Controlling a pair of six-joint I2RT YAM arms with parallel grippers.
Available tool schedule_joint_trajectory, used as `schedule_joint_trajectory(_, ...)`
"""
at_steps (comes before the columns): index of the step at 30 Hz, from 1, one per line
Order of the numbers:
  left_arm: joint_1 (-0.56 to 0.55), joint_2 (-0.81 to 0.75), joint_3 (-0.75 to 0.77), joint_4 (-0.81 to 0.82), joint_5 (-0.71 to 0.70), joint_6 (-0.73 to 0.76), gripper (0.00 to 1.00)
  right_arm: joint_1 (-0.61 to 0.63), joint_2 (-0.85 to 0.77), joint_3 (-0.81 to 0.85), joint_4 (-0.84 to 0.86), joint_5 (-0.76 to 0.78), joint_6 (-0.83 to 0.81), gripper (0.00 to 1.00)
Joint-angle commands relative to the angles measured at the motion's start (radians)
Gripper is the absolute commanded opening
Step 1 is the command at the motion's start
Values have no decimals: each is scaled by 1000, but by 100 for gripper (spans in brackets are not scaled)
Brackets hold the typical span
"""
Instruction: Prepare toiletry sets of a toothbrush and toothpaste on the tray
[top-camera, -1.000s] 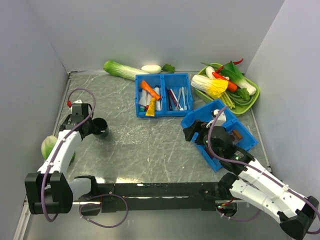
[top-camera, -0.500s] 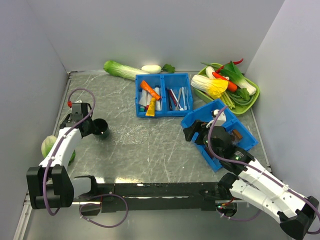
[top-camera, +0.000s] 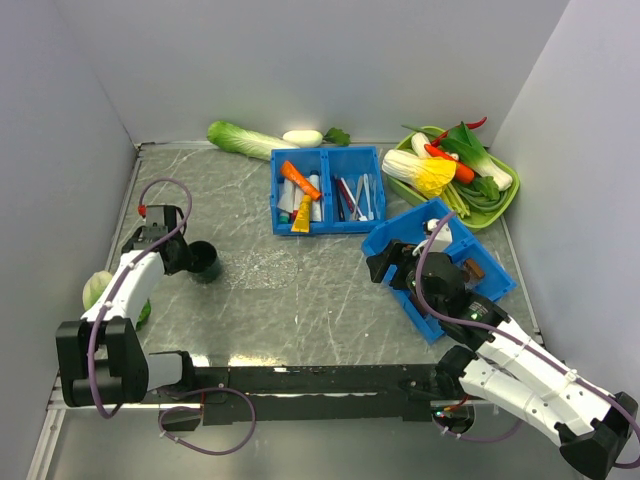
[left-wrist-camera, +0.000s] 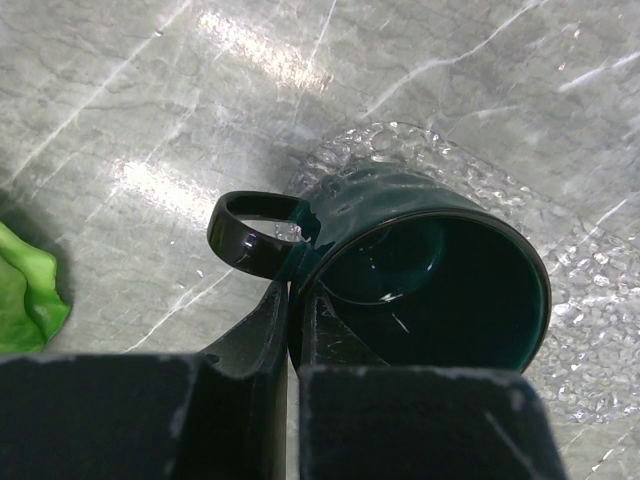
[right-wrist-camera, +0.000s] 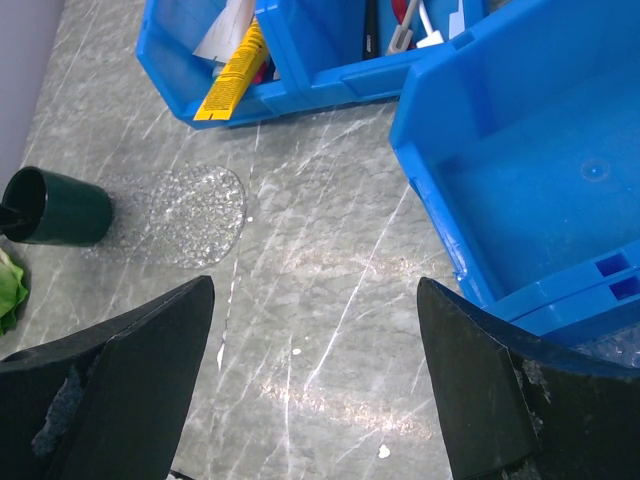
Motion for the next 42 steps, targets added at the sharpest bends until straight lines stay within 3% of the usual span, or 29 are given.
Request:
schedule_joint_trajectory(1, 5, -6, 32, 49, 22, 1, 1, -3, -22, -2, 9, 11, 3, 89)
schedule_joint_trajectory(16, 13, 9, 39, 47, 29, 2, 1, -5, -20, -2, 12, 8, 0, 89)
schedule_joint_trajectory(25, 14, 23, 42, 49, 48, 12, 23, -5, -11, -2, 18, 4, 0, 89)
schedule_joint_trajectory(36, 14, 16, 39, 50, 52, 15, 32, -5, -11, -4, 18, 5, 1, 89)
schedule_joint_trajectory(42, 16, 2, 35, 55, 58, 18, 43, -5, -14, -5, 15, 4, 1, 89)
